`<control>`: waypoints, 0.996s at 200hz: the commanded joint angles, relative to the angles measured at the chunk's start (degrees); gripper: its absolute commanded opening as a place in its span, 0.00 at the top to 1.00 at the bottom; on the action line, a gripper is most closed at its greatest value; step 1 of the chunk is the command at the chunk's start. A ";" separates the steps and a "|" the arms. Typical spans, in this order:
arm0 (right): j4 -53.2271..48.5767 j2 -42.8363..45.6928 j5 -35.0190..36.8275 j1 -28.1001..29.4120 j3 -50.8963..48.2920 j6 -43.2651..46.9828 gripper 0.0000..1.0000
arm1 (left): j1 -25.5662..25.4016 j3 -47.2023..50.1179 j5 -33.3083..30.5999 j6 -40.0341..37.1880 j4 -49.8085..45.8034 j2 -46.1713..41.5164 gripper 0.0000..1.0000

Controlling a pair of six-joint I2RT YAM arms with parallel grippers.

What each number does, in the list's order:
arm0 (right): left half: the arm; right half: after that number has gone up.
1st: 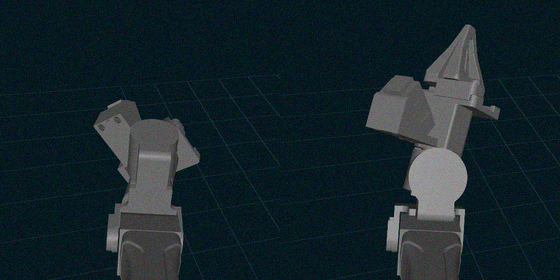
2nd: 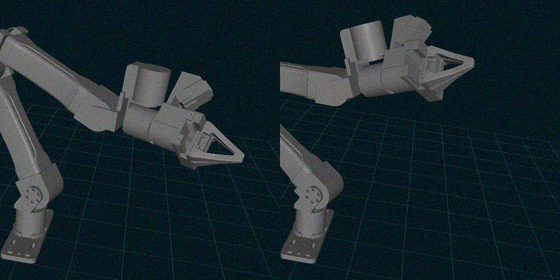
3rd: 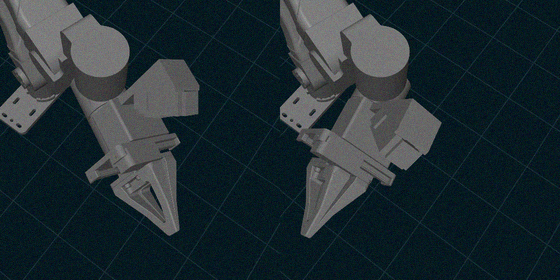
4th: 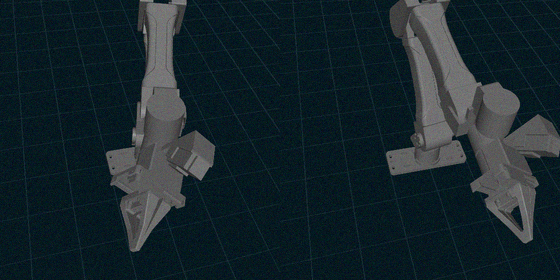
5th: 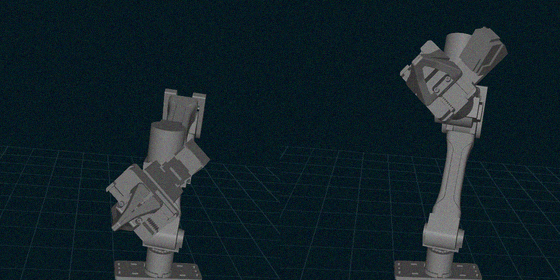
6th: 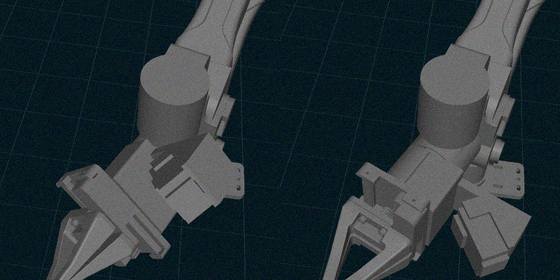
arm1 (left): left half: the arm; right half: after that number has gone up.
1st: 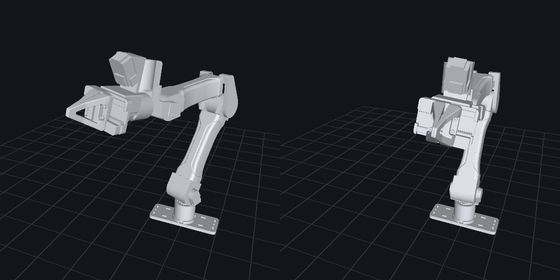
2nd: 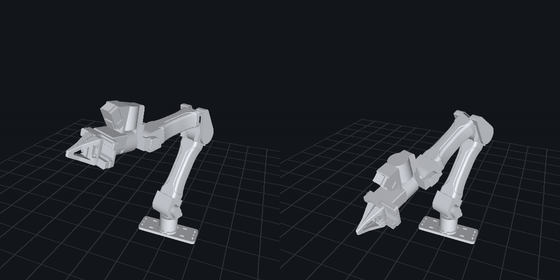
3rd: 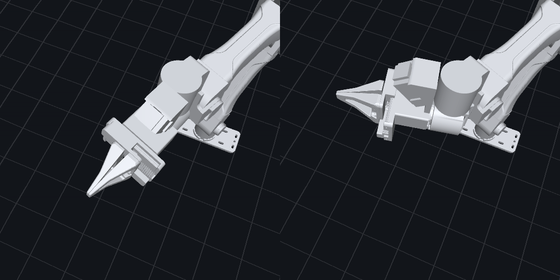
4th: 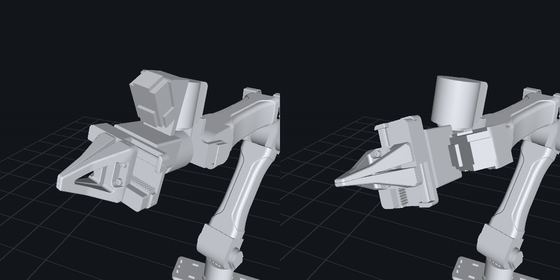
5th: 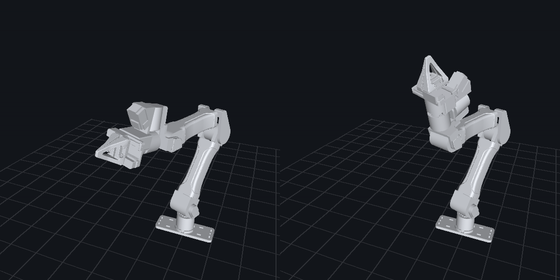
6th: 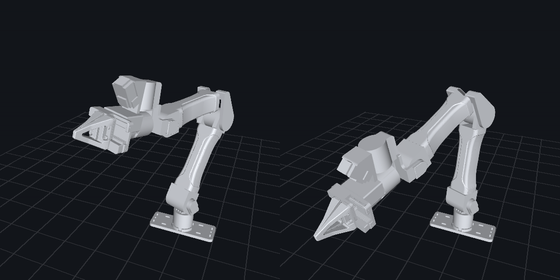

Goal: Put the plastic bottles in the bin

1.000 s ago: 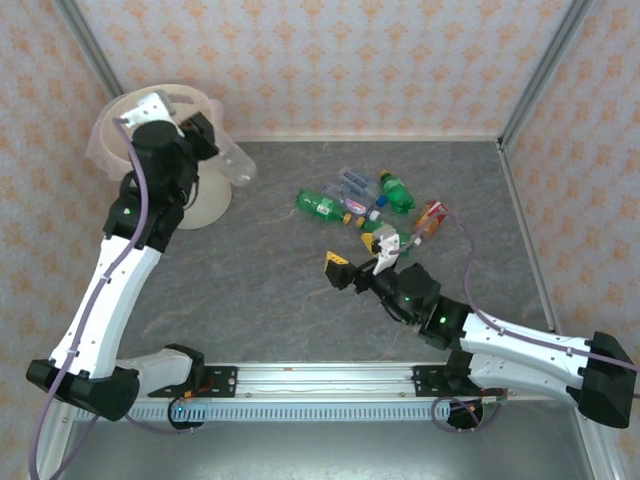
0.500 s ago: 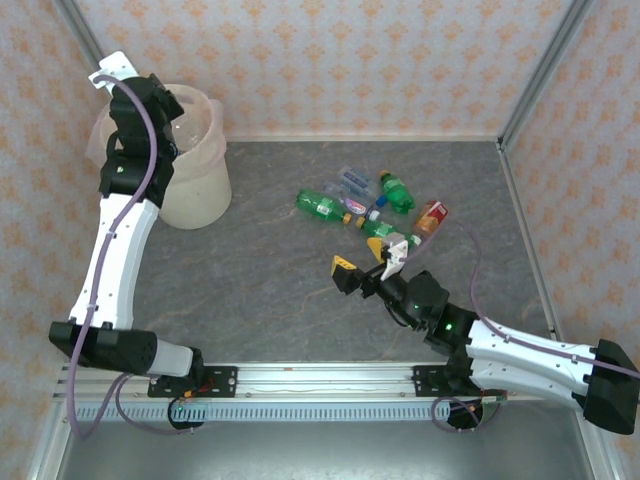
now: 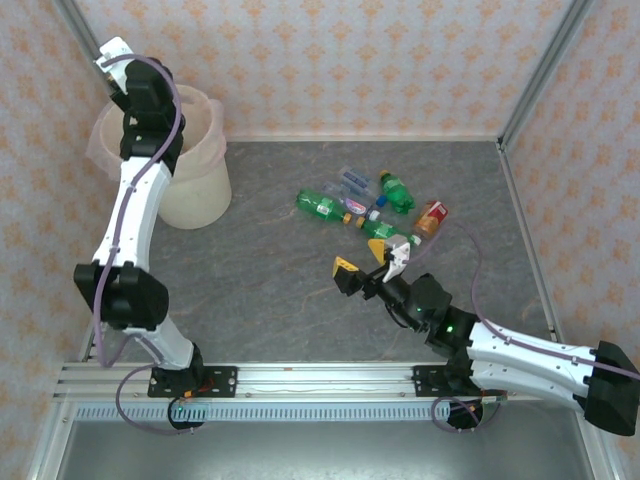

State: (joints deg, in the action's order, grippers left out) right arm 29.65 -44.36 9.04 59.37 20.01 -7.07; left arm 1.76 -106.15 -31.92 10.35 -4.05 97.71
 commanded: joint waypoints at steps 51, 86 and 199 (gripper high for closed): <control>1.59 1.03 -0.42 0.30 -0.59 -0.53 0.00 | 2.64 -22.55 3.10 2.74 -15.15 15.92 0.73; 1.58 0.85 -0.41 0.30 -0.55 -0.40 0.00 | 2.68 -22.61 2.06 1.82 -15.35 17.44 0.73; 1.25 0.35 -1.12 0.29 -0.35 -0.31 0.00 | 2.65 -23.45 -2.49 -3.22 -18.48 18.57 0.35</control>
State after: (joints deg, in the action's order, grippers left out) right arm 29.63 -44.25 8.56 59.37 19.81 -7.29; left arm 4.23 -127.61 -34.96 8.12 -20.60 115.66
